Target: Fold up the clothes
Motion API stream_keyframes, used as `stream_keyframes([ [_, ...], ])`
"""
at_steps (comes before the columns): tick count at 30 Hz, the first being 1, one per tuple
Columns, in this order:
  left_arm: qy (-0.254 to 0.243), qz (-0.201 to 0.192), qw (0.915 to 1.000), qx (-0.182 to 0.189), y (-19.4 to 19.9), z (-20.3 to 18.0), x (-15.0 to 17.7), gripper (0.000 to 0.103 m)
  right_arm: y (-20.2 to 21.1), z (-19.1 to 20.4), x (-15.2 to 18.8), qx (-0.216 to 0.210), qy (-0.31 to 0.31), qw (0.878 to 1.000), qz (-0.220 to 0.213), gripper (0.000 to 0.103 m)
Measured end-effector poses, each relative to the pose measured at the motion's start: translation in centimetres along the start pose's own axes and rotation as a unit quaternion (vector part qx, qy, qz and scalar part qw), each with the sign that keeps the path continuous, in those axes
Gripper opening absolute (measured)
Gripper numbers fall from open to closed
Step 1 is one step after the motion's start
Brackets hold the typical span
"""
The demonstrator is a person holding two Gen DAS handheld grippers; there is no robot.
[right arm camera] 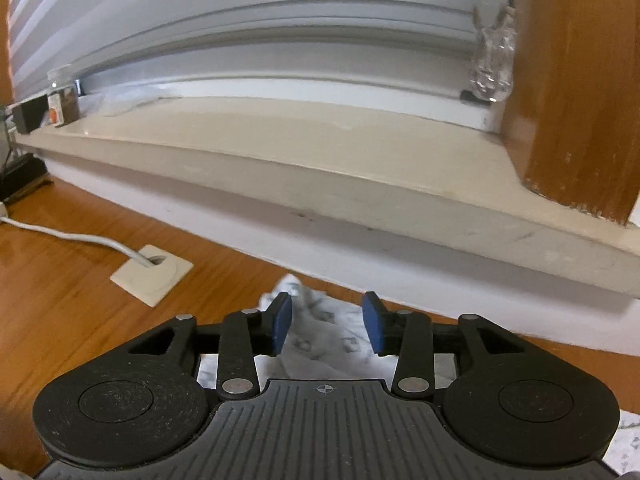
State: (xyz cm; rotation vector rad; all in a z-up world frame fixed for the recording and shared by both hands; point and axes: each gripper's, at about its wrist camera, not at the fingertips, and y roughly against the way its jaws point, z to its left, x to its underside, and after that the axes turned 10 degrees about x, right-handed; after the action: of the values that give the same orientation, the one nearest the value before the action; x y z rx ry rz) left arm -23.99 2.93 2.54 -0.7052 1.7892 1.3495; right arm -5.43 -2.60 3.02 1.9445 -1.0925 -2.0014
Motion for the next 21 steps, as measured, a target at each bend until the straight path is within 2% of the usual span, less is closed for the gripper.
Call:
stream_keyframes([
  [1, 0.001, -0.004, 1.0, 0.002, 0.1, 0.0, 0.1, 0.01, -0.1, -0.3, 0.1, 0.001, -0.001, 1.0, 0.003, 0.041],
  [2, 0.002, -0.008, 1.0, 0.003, 0.2, 0.0, 0.2, 0.007, -0.2, -0.6, 0.2, 0.002, -0.004, 1.0, 0.006, 0.041],
  [10, 0.015, -0.01, 0.9997, 0.014, 1.2, -0.4, 1.1, 0.006, -1.8, -1.3, 0.2, -0.049, -0.028, 0.998, 0.025, 0.041],
  [15, 0.025, -0.009, 0.9995, 0.014, 1.9, -0.3, 1.6, 0.006, -2.6, 0.1, 0.2, -0.069, -0.008, 0.997, 0.046, 0.041],
  [17, 0.023, -0.007, 0.9996, 0.013, 2.1, -0.3, 1.7, 0.006, -2.4, 0.6, 0.1, -0.081, -0.002, 0.996, 0.045, 0.035],
  [21, 0.024, -0.008, 0.9996, 0.013, 2.2, -0.3, 1.9, 0.006, -1.4, 0.7, -0.3, -0.094, -0.007, 0.995, 0.03, 0.035],
])
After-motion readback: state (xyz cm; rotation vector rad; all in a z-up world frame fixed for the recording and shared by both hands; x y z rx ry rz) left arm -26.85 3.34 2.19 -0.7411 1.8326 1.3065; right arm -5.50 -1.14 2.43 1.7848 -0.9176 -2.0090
